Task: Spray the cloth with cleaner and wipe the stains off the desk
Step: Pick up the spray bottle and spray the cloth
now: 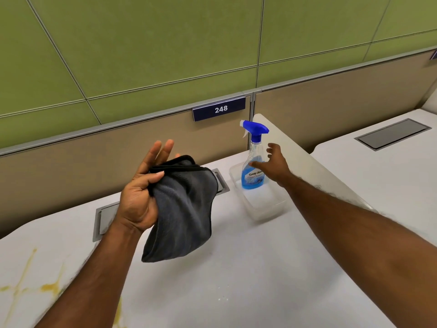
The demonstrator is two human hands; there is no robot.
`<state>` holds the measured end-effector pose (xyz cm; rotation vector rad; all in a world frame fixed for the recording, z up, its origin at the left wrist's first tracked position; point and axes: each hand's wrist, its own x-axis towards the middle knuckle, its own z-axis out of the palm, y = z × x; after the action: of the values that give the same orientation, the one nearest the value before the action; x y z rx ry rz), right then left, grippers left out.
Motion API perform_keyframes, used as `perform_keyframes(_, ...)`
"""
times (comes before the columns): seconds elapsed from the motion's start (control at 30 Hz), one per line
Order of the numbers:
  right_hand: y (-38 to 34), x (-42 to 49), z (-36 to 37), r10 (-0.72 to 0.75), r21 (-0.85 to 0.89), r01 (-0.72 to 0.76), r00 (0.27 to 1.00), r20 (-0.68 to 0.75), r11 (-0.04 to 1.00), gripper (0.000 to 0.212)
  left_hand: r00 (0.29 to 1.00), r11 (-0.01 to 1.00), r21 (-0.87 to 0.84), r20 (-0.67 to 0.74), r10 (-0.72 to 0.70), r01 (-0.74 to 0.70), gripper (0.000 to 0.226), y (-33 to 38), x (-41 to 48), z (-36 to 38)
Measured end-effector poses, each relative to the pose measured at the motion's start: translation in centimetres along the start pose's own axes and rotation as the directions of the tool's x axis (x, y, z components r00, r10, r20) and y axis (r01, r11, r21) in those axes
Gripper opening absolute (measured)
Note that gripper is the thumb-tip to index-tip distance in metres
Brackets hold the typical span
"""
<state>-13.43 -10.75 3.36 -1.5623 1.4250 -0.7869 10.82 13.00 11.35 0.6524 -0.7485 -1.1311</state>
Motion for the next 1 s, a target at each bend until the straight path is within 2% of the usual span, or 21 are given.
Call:
perform_keyframes(0.17,-0.2,4.0,1.7,-0.013,-0.002,0.013,1.000,0.014,1.000,0.093,1.000,1.000,0.002,-0.020,0.011,-0.011,0.058,-0.2,0.7,-0.8)
perform_keyframes(0.23,0.2,5.1,2.2,-0.034,0.031,0.034,0.999,0.015,0.999,0.079,0.999,1.000,0.014,-0.034,0.017,-0.017,0.058,-0.2,1.0,-0.9)
perform_keyframes(0.33,0.6,6.1,2.6,-0.102,-0.019,0.103,0.994,0.029,0.994,0.050,0.998,1.000,0.007,-0.059,0.023,-0.023,0.058,0.0,1.4,-0.9)
perform_keyframes(0.43,0.1,6.3,2.4,-0.136,-0.050,0.139,0.989,0.061,0.989,0.040,0.997,1.000,0.007,-0.067,0.022,-0.022,0.060,0.3,1.6,-1.0)
perform_keyframes(0.53,-1.1,5.7,1.6,-0.183,-0.094,0.187,0.982,0.054,0.978,0.041,0.998,1.000,0.016,-0.064,0.019,-0.017,0.063,0.5,1.6,-1.1)
perform_keyframes(0.67,-4.6,4.1,-0.9,-0.286,-0.072,0.282,0.958,-0.040,0.957,0.045,0.998,1.000,0.016,-0.066,0.020,-0.019,0.063,0.8,1.2,-0.9)
perform_keyframes(0.8,-8.6,1.2,-3.7,-0.349,-0.019,0.349,0.934,-0.072,0.937,0.045,0.997,0.999,0.028,-0.070,0.023,-0.021,0.064,1.6,0.8,-0.5)
perform_keyframes(0.9,-10.5,-2.1,-5.5,-0.409,0.143,0.401,0.912,0.026,0.905,0.044,0.997,0.999,0.030,-0.075,0.028,-0.026,0.065,2.4,0.2,0.0)
perform_keyframes(1.0,-11.0,-6.2,-6.6,-0.481,0.368,0.373,0.834,0.268,0.852,0.061,0.996,0.999,0.024,-0.088,0.031,-0.029,0.065,3.0,-0.1,0.3)
